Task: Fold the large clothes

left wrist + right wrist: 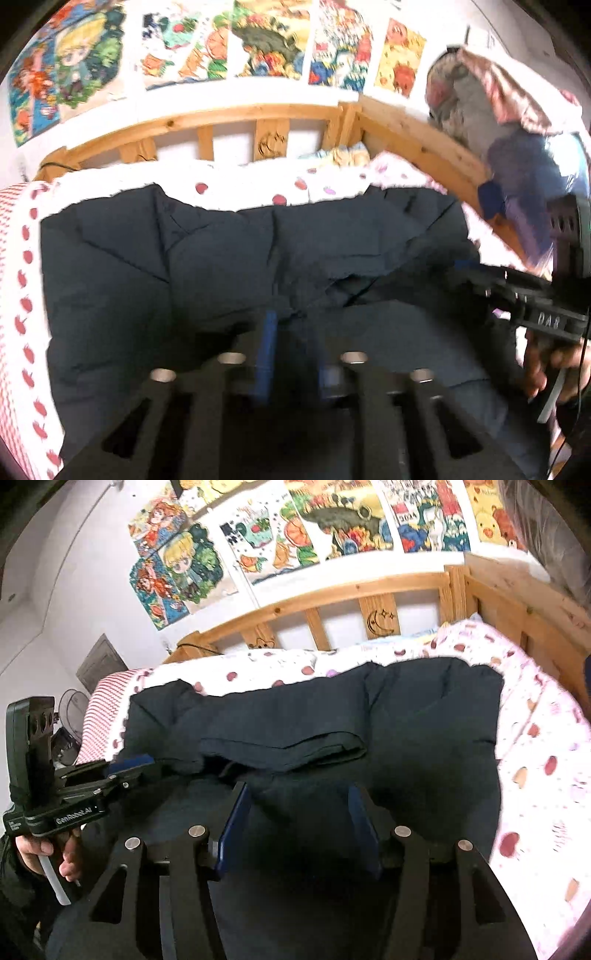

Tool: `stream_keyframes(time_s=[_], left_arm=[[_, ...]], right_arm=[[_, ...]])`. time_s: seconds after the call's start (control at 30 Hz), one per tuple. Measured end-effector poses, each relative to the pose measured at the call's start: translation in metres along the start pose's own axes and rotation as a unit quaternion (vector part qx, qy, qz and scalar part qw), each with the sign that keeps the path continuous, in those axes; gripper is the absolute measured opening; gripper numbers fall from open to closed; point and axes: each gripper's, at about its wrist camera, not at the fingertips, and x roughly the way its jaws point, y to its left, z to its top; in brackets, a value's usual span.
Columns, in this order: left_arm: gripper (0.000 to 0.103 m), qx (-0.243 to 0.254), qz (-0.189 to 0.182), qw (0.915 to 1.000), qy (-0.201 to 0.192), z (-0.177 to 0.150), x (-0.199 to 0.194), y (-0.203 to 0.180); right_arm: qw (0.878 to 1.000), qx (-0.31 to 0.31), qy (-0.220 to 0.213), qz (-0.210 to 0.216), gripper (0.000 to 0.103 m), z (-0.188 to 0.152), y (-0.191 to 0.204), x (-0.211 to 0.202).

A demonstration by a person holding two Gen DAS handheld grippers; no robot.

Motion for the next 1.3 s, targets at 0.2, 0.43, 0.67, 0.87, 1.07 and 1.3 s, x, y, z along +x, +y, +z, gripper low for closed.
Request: stream_keyframes(time_s=[0.2, 0.43, 0.67, 0.87, 1.07, 1.3], left_arm=[[0.077, -0.049, -0.014, 0.997, -0.058, -0.007, -0.069, -0.003], [0.098, -0.097, -0.008, 0.9928, -0.07, -0.023, -0.133, -0.008], [0.103, -0.089, 0.014, 0.99, -0.108, -0.059, -0.199, -0.02], [0.103, -0.058, 0.041, 0.9895, -0.126, -0.092, -0.245, -0.036], [0.103, -0.043, 0.051, 0.9882, -0.138, -0.122, -0.277, -0.05], [0.103, -0.024, 0.057, 0.9901, -0.126, -0.161, -0.299, -0.058]], right_arm=[[0.999, -0.015, -0.036, -0.005, 0.06, 0.006, 0.01, -0.063], [0.997, -0.033, -0.077, 0.0, 0.078, -0.009, 0.033, -0.136], [0.993, -0.053, -0.105, 0.003, 0.09, -0.041, 0.064, -0.195], [0.99, -0.069, -0.12, 0.005, 0.091, -0.071, 0.081, -0.236], [0.988, -0.081, -0.13, 0.002, 0.091, -0.101, 0.098, -0.268], [0.987, -0.094, -0.132, 0.002, 0.091, -0.143, 0.107, -0.295]])
